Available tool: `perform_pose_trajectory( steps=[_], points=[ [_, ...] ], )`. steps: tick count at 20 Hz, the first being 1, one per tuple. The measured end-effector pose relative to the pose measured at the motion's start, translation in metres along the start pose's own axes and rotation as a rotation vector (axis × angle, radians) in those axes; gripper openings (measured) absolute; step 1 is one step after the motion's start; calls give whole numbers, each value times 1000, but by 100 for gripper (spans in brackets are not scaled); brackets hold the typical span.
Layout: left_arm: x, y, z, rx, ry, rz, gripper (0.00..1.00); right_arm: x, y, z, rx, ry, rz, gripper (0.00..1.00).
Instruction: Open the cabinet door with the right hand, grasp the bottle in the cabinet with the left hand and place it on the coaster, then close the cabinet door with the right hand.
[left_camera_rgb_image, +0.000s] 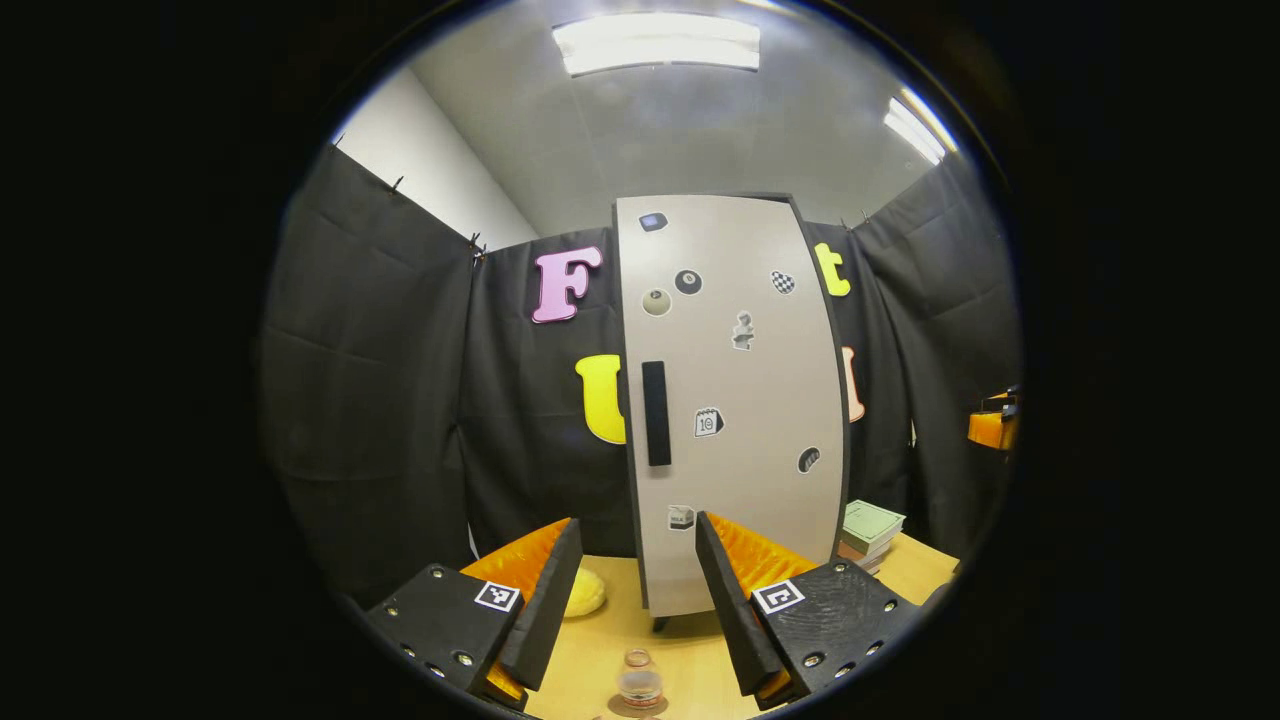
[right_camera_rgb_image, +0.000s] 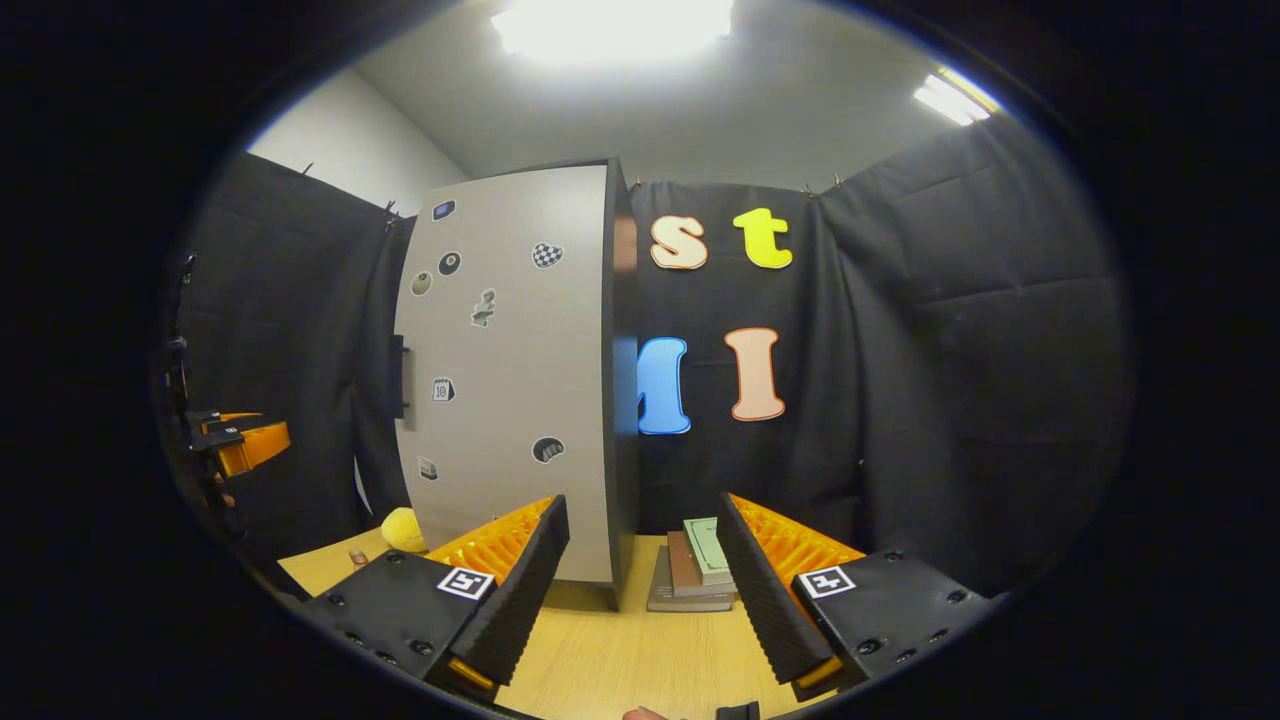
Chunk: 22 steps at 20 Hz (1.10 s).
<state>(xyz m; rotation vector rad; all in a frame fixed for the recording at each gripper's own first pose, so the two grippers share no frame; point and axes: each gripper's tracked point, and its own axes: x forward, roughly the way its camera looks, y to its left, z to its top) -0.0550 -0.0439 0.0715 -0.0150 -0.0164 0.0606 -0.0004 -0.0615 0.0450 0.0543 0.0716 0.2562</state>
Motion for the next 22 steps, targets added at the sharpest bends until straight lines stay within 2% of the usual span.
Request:
perform_pose_trajectory(
  steps=[4,5,6,7,8,9,10,12,13,14,15,16,17,18,20,21,22],
  points=[
    [4,12,-1,-4,-2,4,66,-4,9,3,-6,-10,1,94],
    [5,14,-1,-5,-5,2,66,-4,11,4,-14,-9,0,90],
    [5,16,-1,-5,-6,2,68,-4,13,4,-19,-8,0,95],
    [6,18,-4,-5,-7,3,68,-4,15,4,-22,-9,1,90],
    [7,20,-3,-4,-7,2,68,-4,16,4,-24,-6,-2,90],
    [8,18,-6,-4,-5,1,68,-4,17,4,-28,-1,-2,94],
    [9,19,-6,-5,-4,1,66,-4,19,4,-30,1,-3,90],
    [9,20,-7,-9,-4,0,66,-4,21,6,-33,1,-3,90],
    [9,20,-8,-10,-3,0,66,-6,20,6,-34,1,-3,95],
    [11,22,-9,-11,-2,0,66,-7,20,6,-35,3,-5,90],
    [12,22,-10,-12,-2,-2,66,-9,21,7,-36,1,-5,90],
    [11,22,-10,-11,-1,-3,66,-9,21,9,-36,-1,-7,95],
    [11,20,-10,-10,-2,-5,66,-11,20,10,-37,-3,-8,95],
    [12,20,-9,-8,-3,-6,66,-12,20,11,-36,-4,-9,90],
    [9,19,-8,-4,-9,-10,69,-14,19,10,-32,-1,-8,95],
    [9,18,-8,1,-10,-10,66,-14,20,10,-28,0,-7,94],
    [8,20,-8,7,-11,-8,68,-15,20,10,-25,2,-5,90]
  ],
)
